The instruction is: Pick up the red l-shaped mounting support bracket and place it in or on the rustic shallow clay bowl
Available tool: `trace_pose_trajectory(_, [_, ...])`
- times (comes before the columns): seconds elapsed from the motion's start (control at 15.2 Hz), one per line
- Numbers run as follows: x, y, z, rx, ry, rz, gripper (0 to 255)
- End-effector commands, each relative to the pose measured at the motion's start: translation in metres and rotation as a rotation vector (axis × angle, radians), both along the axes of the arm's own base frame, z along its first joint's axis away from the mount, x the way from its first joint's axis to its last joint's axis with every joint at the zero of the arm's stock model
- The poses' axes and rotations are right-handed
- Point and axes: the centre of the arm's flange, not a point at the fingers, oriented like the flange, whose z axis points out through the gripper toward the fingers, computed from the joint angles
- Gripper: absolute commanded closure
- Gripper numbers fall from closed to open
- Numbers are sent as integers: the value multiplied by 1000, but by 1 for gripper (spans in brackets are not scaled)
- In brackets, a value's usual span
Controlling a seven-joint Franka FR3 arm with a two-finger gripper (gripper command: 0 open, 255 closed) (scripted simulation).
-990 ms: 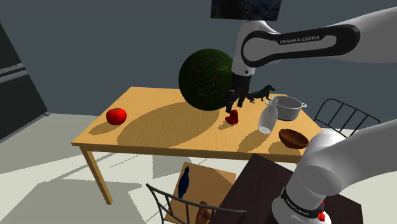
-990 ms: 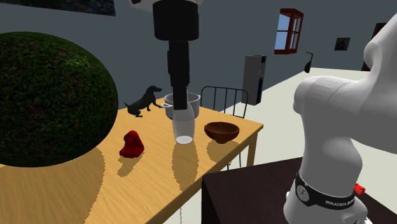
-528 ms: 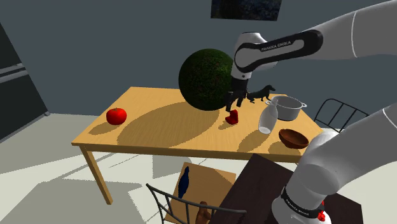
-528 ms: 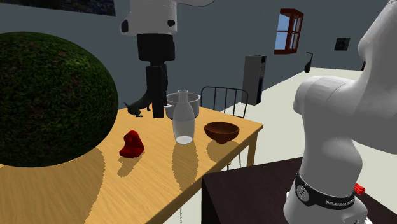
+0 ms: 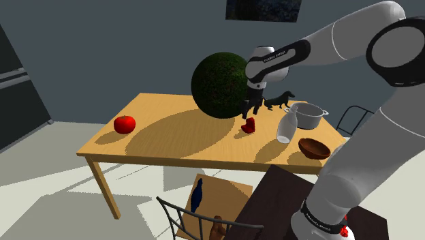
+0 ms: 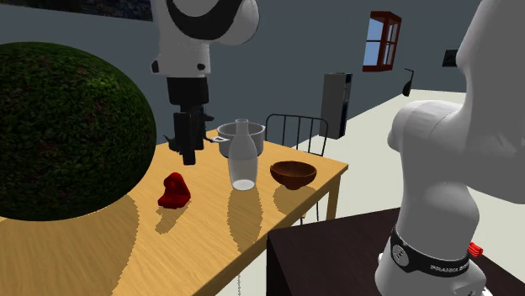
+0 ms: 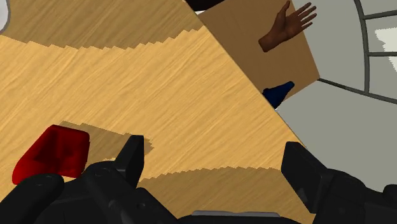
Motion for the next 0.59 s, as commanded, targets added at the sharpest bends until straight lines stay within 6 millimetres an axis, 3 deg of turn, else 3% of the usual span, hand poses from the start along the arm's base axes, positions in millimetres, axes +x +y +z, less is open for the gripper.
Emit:
trace_pose_trajectory(0.0, [8, -23, -13, -4, 1, -9, 0])
trace_pose_trajectory(0.53, [39, -110, -61, -14, 4, -49, 0])
